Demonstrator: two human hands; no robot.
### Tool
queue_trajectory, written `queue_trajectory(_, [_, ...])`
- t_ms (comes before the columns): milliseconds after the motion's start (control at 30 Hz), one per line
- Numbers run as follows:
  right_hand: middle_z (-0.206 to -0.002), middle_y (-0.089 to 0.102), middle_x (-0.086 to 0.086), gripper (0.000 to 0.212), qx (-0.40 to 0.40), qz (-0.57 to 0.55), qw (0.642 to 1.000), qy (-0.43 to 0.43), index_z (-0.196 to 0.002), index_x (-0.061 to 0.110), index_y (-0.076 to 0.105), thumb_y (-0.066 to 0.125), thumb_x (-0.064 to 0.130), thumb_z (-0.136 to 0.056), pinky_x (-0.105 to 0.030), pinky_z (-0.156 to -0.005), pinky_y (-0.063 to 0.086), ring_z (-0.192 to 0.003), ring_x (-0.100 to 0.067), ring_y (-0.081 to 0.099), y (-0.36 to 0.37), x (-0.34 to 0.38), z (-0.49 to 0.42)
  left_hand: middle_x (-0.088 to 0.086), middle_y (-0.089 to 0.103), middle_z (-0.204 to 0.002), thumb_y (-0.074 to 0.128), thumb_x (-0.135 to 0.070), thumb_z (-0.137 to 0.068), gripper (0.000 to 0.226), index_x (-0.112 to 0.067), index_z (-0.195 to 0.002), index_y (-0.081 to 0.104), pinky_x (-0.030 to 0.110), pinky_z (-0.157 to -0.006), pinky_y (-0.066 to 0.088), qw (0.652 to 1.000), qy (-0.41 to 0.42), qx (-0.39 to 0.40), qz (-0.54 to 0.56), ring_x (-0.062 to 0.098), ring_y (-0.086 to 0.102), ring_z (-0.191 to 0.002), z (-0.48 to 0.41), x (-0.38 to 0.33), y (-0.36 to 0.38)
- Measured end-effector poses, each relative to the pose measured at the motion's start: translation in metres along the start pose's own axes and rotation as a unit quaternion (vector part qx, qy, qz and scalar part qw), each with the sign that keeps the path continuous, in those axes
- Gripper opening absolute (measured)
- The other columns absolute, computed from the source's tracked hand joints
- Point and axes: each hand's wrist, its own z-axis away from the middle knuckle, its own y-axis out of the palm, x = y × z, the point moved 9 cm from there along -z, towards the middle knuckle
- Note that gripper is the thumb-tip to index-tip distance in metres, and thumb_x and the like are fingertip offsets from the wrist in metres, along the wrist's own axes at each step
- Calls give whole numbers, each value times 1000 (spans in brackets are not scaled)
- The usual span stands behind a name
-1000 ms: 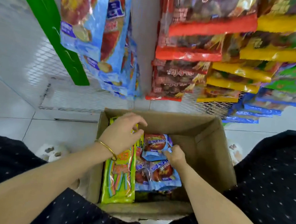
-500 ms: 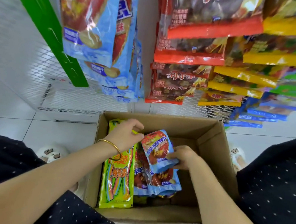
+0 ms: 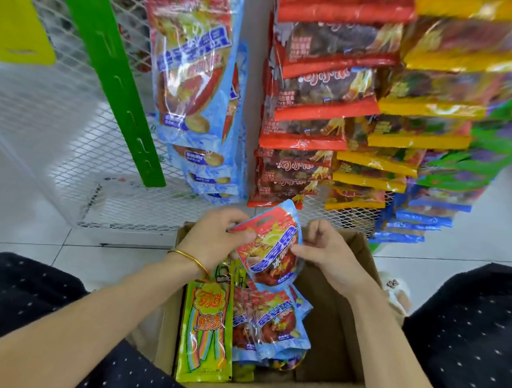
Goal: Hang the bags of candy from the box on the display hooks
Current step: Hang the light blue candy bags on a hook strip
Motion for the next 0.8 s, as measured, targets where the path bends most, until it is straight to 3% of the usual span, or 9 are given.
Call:
queue_trajectory(100, [-77, 60, 6, 24, 25, 71, 993, -93, -77, 14, 51, 67, -3, -78, -28, -66, 48, -75, -11, 60, 32, 47, 10, -1, 57, -63, 61, -1, -85, 22, -21, -76, 59, 15, -41, 44, 999, 28, -20, 1, 0, 49, -40, 11, -28, -31])
queue_trajectory(167, [-80, 65, 9, 24, 37, 130, 981, -142, -75, 28, 67, 71, 5, -77, -25, -70, 49, -78, -11, 61, 53, 77, 18, -2, 59, -64, 63, -2, -84, 18, -19, -78, 61, 18, -42, 45, 999, 43, -29, -10, 2, 51, -44, 22, -49, -54])
queue_trajectory(267, [-87, 69, 3, 25, 28, 124, 971, -204, -76, 33, 74, 71, 7, -77, -32, -76, 53, -87, -16, 64, 71, 121, 31, 4, 68, -75, 64, -12, -85, 3, -14, -84, 65, 18, -44, 47, 996, 66, -9, -64, 7, 60, -60, 47, -92, -88])
queue_trajectory(367, [-99, 65, -4, 29, 5, 100, 960, -262, -88, 37, 73, 67, 10, -79, -41, -75, 55, -89, -24, 63, 77, 170, 41, 2, 70, -68, 61, -20, -87, 11, -14, -80, 66, 15, -42, 44, 977, 144, -132, -88, 4, 61, -56, 67, -156, -156])
queue_trajectory(467, [-106, 66, 13, 39, -18, 121, 938, -324, -101, 45, 67, 65, 11, -83, -33, -78, 54, -96, -13, 63, 88, 219, 44, -4, 66, -75, 61, -20, -87, 2, -20, -86, 62, 18, -52, 50, 931, 238, -271, -59, 4, 61, -65, 62, -211, -217])
queue_trajectory(533, [-111, 65, 20, 44, -46, 122, 926, -353, -104, 46, 66, 62, 7, -83, -26, -84, 52, -101, -3, 60, 95, 247, 39, -8, 59, -82, 60, -21, -88, 15, -16, -102, 59, 18, -67, 51, 911, 258, -311, -77, -1, 56, -71, 41, -235, -234])
queue_trajectory(600, [-113, 62, 23, 49, -75, 130, 912, -380, -107, 45, 62, 62, 1, -84, -21, -87, 50, -100, 2, 59, 103, 269, 33, -5, 59, -87, 59, -23, -89, 25, -11, -111, 56, 17, -68, 47, 911, 252, -314, -90, -3, 51, -68, 17, -251, -239])
queue_trajectory(700, [-120, 57, 13, 48, -108, 155, 898, -397, -121, 32, 58, 58, -2, -86, -39, -88, 52, -102, -10, 60, 118, 292, 23, 1, 57, -82, 59, -23, -89, 7, -18, -89, 55, 20, -61, 43, 923, 237, -296, -65, 8, 50, -66, -6, -264, -236])
queue_trajectory(800, [-112, 53, 3, 52, -150, 202, 865, -435, -132, 18, 51, 55, -5, -86, -25, -96, 43, -108, -9, 51, 130, 311, 19, 7, 52, -76, 59, -27, -89, 24, -15, -69, 53, 25, -57, 36, 925, 231, -297, -55, 14, 45, -70, -12, -267, -235])
